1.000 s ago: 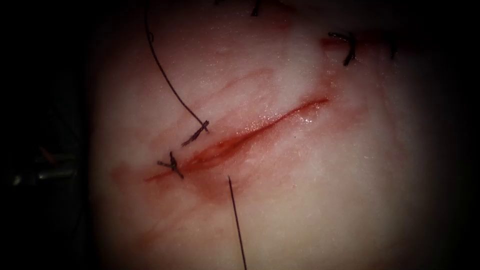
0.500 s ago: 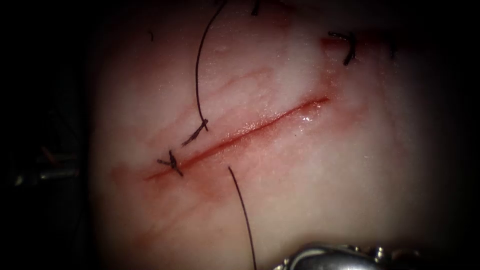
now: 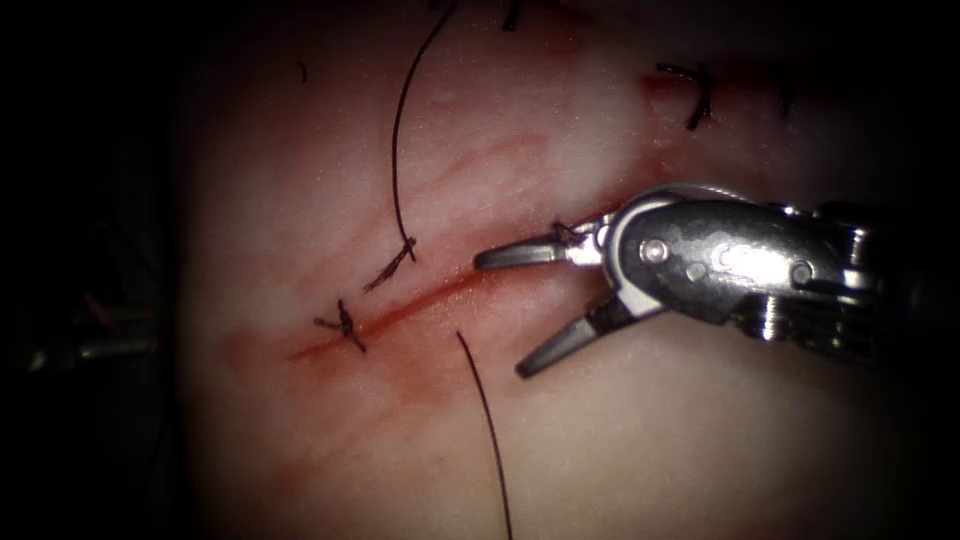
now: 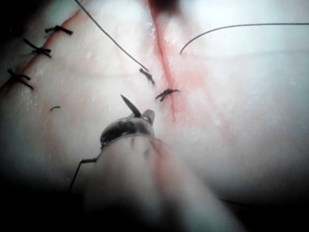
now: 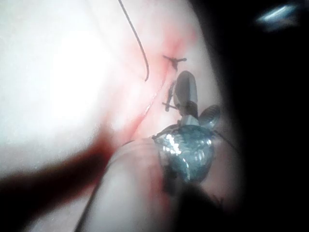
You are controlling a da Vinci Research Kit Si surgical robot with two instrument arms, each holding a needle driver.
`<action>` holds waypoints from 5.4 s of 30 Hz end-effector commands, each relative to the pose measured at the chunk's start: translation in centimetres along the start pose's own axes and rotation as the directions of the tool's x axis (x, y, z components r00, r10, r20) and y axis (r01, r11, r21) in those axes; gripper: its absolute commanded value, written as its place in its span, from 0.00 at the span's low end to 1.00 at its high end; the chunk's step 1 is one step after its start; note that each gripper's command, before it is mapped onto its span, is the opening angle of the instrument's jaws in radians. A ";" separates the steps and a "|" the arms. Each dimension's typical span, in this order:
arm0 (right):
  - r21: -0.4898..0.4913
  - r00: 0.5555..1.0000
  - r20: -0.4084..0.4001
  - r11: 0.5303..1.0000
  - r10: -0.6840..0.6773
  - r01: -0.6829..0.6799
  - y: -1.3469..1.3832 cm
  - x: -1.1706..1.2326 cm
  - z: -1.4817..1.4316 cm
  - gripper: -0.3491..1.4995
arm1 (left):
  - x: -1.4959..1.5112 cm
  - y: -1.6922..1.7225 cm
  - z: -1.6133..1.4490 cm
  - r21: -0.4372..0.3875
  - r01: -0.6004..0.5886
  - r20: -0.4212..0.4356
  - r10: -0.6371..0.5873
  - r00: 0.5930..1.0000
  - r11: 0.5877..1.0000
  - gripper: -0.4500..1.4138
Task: Wound Closure
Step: With the right needle driver pull the suture through the wound until only a tail remains, then use the right hand to adjust the suture tail.
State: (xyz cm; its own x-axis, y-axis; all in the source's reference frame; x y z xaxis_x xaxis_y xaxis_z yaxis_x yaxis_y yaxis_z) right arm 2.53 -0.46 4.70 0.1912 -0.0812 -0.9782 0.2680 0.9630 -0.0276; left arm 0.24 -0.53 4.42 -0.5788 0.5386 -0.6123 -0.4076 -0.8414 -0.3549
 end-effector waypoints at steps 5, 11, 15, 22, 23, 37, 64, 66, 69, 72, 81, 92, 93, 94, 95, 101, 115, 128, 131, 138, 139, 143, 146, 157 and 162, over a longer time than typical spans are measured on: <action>0.004 0.983 0.020 0.983 -0.184 0.184 -0.15 -0.73 0.27 0.95 | 0.03 -0.03 0.07 0.001 -0.002 -0.002 0.002 1.000 1.000 0.11; 0.019 0.972 0.002 0.972 -0.236 0.236 -0.36 -1.00 0.34 0.92 | 0.03 -0.03 0.07 0.001 -0.002 -0.002 0.002 1.000 1.000 0.11; 0.019 0.964 -0.006 0.964 -0.266 0.266 -0.42 -0.93 0.40 0.91 | 0.03 -0.03 0.07 0.001 -0.002 -0.002 0.002 1.000 1.000 0.11; 0.029 0.959 -0.007 0.959 -0.282 0.282 -0.58 -0.95 0.52 0.91 | 0.03 -0.03 0.07 0.001 -0.002 -0.002 0.002 1.000 1.000 0.11; 0.027 0.960 -0.005 0.959 -0.281 0.281 -0.58 -0.94 0.54 0.91 | 0.03 -0.03 0.07 0.001 -0.002 -0.002 0.002 1.000 1.000 0.11; 0.027 0.983 0.042 0.983 -0.180 0.179 -0.46 -0.96 0.40 0.00 | 0.03 -0.02 0.06 0.000 -0.002 -0.002 0.002 1.000 1.000 0.11; 0.284 0.999 -0.033 0.959 -0.015 0.024 -1.30 -0.35 0.60 0.00 | 0.03 -0.02 0.07 0.001 -0.002 -0.002 0.002 1.000 1.000 0.09; 0.287 0.999 -0.034 0.958 -0.010 0.019 -1.30 -0.35 0.60 0.00 | 0.04 -0.02 0.07 0.001 -0.001 -0.002 0.001 1.000 1.000 0.09; 0.294 1.000 -0.027 0.956 0.000 0.008 -1.31 -0.34 0.59 0.00 | 0.04 -0.02 0.07 0.001 -0.001 -0.002 0.001 1.000 1.000 0.09; 0.320 1.000 -0.027 0.947 0.000 0.009 -1.31 -0.31 0.60 0.00 | 0.04 -0.02 0.07 0.001 -0.001 -0.002 0.001 1.000 1.000 0.09; 0.079 0.990 0.043 0.988 0.131 -0.134 -0.74 0.05 0.05 0.96 | 0.04 -0.02 0.08 0.001 -0.001 -0.002 0.001 1.000 1.000 0.12; -0.240 0.884 0.159 0.885 0.441 -0.398 0.25 -0.06 -0.65 0.88 | 0.06 -0.01 0.11 0.001 0.000 -0.003 0.000 1.000 1.000 0.14; -0.278 0.832 0.081 0.814 0.549 -0.510 0.32 -0.25 -0.52 0.78 | 0.06 -0.01 0.12 0.002 0.000 -0.003 0.000 1.000 1.000 0.14; -0.260 0.795 0.055 0.778 0.604 -0.573 0.33 -0.35 -0.44 0.74 | 0.06 -0.01 0.11 0.001 0.000 -0.003 0.000 1.000 1.000 0.14; -0.252 0.760 0.033 0.742 0.649 -0.622 0.32 -0.42 -0.39 0.73 | 0.06 0.00 0.11 0.001 0.000 -0.003 0.000 1.000 1.000 0.14; -0.239 0.536 -0.162 0.494 0.829 -0.836 0.23 -1.07 0.03 0.77 | 0.06 -0.01 0.11 -0.002 -0.001 -0.003 0.001 1.000 1.000 0.14; -0.216 0.463 -0.258 0.417 0.848 -0.883 0.35 -1.22 0.51 0.72 | 0.05 0.00 0.11 -0.003 -0.002 -0.004 0.002 1.000 1.000 0.14; -0.210 0.461 -0.345 0.412 0.818 -0.887 0.47 -1.23 0.64 0.00 | 0.05 0.00 0.11 -0.003 -0.002 -0.004 0.002 1.000 1.000 0.13; -0.209 0.481 -0.341 0.433 0.808 -0.877 0.48 -1.21 0.66 0.00 | 0.05 0.00 0.11 -0.003 -0.002 -0.004 0.002 1.000 1.000 0.13; -0.243 0.571 -0.328 0.517 0.753 -0.821 0.53 -1.13 0.58 0.00 | 0.05 0.00 0.11 -0.003 -0.002 -0.004 0.002 1.000 1.000 0.12; -0.246 0.579 -0.325 0.525 0.748 -0.815 0.53 -1.12 0.56 0.00 | 0.05 0.01 0.11 -0.003 -0.002 -0.004 0.002 1.000 1.000 0.12; -0.256 0.608 -0.319 0.551 0.727 -0.794 0.55 -1.08 0.54 0.00 | 0.06 0.01 0.11 -0.003 -0.002 -0.004 0.002 1.000 1.000 0.12; -0.266 0.646 -0.345 0.589 0.681 -0.763 0.65 -0.95 0.47 0.00 | 0.06 0.01 0.11 -0.003 -0.002 -0.004 0.002 1.000 1.000 0.11; -0.300 0.714 -0.373 0.651 0.592 -0.697 0.83 -0.61 0.36 0.00 | 0.07 0.02 0.12 -0.002 -0.001 -0.003 0.001 1.000 1.000 0.10; -0.309 0.729 -0.372 0.663 0.575 -0.682 0.87 -0.57 0.31 0.00 | 0.07 0.02 0.12 -0.002 -0.001 -0.003 0.001 1.000 1.000 0.10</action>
State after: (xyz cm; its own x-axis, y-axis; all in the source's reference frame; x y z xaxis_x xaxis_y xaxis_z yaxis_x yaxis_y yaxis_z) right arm 2.88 0.28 5.27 -0.0540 0.5893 -0.8061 -0.2453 0.7747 0.5828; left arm 0.16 -0.54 4.42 -0.5775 0.5394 -0.6128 -0.4059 -0.8410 -0.3577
